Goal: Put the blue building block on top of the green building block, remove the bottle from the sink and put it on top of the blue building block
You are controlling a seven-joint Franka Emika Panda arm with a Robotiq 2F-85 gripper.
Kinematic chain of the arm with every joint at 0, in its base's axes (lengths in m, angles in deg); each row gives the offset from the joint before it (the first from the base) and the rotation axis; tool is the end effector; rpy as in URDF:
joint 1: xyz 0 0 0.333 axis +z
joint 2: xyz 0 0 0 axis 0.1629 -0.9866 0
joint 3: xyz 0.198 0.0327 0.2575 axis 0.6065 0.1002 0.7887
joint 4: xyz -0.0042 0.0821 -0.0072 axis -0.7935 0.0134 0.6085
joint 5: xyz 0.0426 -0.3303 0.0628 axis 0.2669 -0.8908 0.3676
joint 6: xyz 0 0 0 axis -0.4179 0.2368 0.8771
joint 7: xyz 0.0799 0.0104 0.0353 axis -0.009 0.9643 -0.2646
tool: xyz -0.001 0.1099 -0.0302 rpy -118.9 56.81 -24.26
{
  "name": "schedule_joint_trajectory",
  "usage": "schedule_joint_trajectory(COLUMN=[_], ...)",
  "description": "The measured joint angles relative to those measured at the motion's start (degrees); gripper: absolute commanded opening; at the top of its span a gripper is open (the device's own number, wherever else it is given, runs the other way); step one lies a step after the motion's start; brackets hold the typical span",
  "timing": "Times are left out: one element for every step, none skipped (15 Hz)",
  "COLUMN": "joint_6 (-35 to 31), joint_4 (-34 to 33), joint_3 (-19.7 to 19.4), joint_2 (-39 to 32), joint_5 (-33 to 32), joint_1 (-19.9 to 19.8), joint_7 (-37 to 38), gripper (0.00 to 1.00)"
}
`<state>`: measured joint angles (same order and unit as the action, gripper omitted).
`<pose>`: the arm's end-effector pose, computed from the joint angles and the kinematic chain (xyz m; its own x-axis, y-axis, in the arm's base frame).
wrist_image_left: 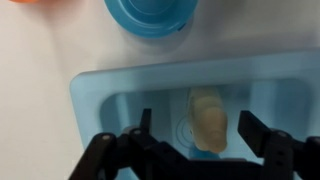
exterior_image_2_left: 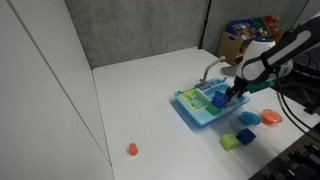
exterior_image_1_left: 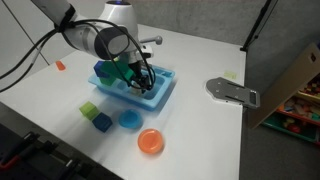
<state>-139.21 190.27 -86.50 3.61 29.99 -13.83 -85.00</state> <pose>0.5432 -0.0869 0.1768 0.9894 -0.1450 -0.0006 -0.1449 -0.9885 0.0442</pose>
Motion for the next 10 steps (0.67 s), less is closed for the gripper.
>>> schedule_joint_trajectory(joint_6=[-0.02, -0.1, -0.3, -0.62, -0.95, -1.34, -1.8, -2.21, -2.53, -2.71], joint_4=[-0.05, -0.12, -0.2, -0.33, -0.51, -0.67, -0.81, -0.92, -1.06, -1.28], joint_3=[0.12, 0.29, 0.53, 0.81, 1.11, 1.3, 1.45, 1.57, 1.65, 1.7], joint_2=[-0.23, -0.4, -0.51, -0.61, -0.7, -0.74, -0.75, -0.75, -0.75, -0.74], joint_5=[0.0, 0.0, 0.0, 0.0, 0.0, -0.02, -0.03, -0.04, -0.05, -0.05], joint_1=[0.0, 0.0, 0.01, 0.02, 0.06, 0.2, 0.37, 0.54, 0.67, 0.75], joint_7=[0.0, 0.0, -0.02, -0.04, -0.1, -0.12, -0.14, -0.16, -0.18, -0.2], gripper=[0.47, 0.4, 0.31, 0.25, 0.16, 0.08, 0.09, 0.1, 0.1, 0.1])
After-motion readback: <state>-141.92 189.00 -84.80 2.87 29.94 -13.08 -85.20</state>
